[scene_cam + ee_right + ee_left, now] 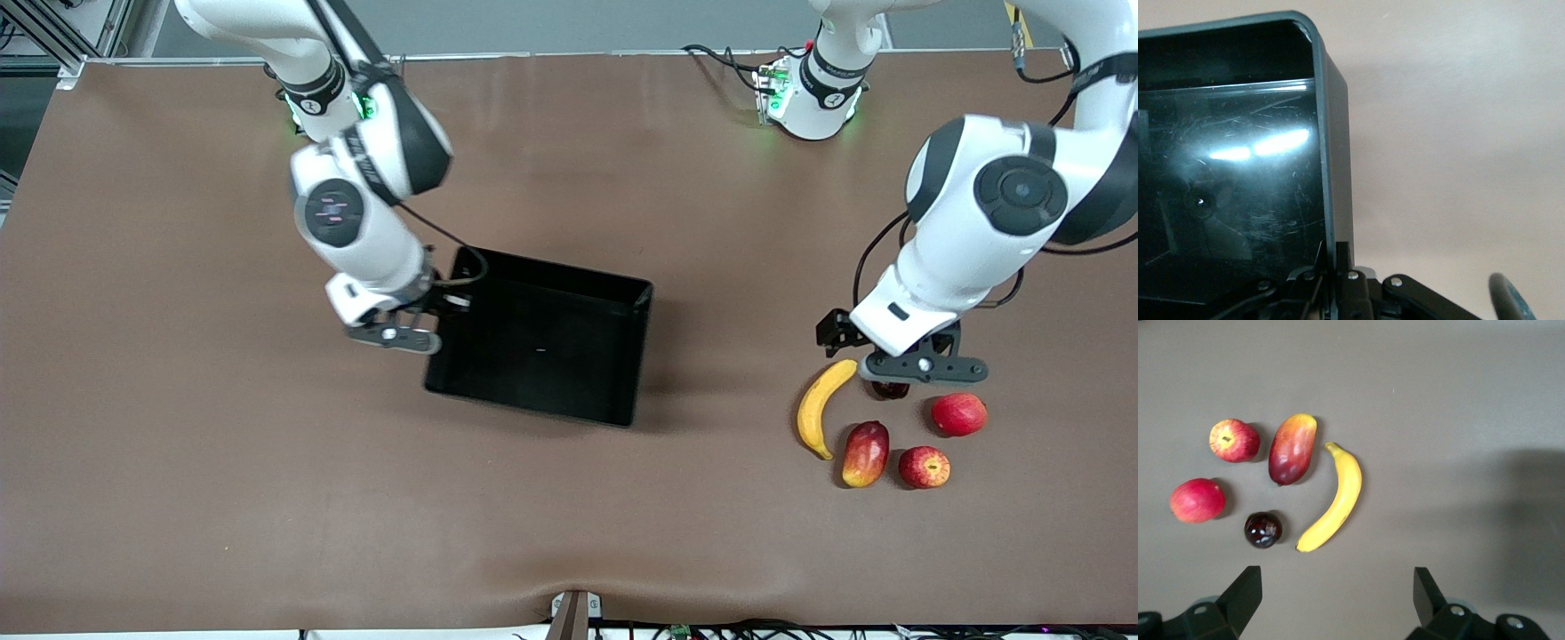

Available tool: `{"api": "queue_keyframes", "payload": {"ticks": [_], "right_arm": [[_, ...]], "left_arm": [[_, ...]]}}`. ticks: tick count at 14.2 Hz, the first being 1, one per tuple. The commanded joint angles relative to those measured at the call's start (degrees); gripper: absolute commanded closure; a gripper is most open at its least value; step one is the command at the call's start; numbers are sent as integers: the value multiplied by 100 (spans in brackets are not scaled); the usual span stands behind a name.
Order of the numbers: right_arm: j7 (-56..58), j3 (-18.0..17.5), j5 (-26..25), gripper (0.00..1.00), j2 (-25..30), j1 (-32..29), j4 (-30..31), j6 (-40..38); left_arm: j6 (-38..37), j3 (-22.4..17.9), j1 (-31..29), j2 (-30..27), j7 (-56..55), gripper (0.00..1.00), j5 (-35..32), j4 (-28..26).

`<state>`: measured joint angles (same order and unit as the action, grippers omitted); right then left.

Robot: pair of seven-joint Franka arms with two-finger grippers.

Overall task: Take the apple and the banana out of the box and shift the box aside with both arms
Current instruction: 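Release the banana while the right gripper drags the tray away, then set the tray down with the right gripper and open it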

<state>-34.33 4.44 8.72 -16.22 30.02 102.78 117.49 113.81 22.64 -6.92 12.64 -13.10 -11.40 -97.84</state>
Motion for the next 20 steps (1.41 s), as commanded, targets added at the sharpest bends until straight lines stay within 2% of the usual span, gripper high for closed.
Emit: {"api": "queue_keyframes", "payload": {"ticks": [1, 3, 6, 9, 12, 14, 15, 18, 20], "right_arm": [[259, -101, 7, 100, 566, -513, 76, -419], [653, -92, 7, 100, 760, -865, 85, -657], [1391, -92, 7, 100, 936, -1480, 111, -912], [2086, -84, 7, 100, 1016, -1981, 129, -1097], [3288, -92, 15, 100, 989, -2789, 190, -1150], [3607, -92, 111, 100, 954, -3264, 304, -1150], [3852, -92, 164, 100, 945, -3466, 357, -1115], [4091, -84, 174, 100, 849, -3836, 357, -1079], [4310, -84, 174, 100, 700, -4064, 357, -1001]], "left_arm": [[-760, 21, -37, -156, 27, 0, 313, 413], [-1228, 3, -55, -121, 45, 0, 349, 800], [-1580, -58, -64, -165, 27, 0, 340, 1108], [-1897, -50, -55, -200, 27, 0, 349, 1311], [-2230, -41, -55, -270, 10, 0, 349, 1496], [-2460, -49, -46, -331, -26, 0, 349, 1592], [-2460, -136, -11, -593, 35, 0, 375, 1567], [-2539, -724, 497, -823, 53, 0, 533, 1523], [-2619, -1102, 779, -1077, 123, 0, 778, 1252]]}}
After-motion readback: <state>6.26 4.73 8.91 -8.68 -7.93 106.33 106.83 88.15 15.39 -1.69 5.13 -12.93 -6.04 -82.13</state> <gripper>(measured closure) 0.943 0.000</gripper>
